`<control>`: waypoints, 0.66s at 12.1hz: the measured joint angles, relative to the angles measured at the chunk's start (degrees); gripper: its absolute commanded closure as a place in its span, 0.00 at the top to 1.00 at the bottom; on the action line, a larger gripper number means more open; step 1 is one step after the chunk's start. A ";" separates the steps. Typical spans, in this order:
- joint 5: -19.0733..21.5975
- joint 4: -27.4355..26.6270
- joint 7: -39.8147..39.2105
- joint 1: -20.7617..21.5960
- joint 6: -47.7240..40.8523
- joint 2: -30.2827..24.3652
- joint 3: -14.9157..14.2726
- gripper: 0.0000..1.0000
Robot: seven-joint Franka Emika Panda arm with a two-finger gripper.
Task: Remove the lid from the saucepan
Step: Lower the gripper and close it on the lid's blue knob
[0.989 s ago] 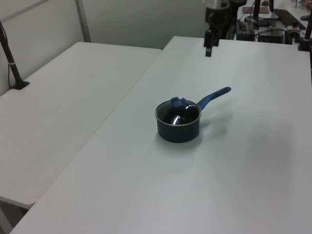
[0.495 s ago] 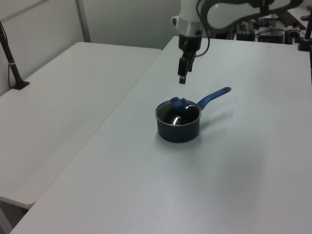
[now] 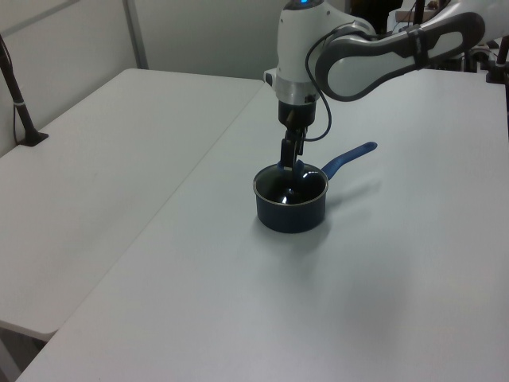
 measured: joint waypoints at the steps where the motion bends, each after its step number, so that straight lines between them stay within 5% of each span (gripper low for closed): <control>1: 0.00 0.07 0.02 0.04 0.06 0.27 -0.01 0.81; 5: -0.03 0.10 0.49 0.00 2.37 0.85 -0.07 0.52; 8: -0.14 0.36 0.50 0.00 2.40 1.09 -0.16 0.45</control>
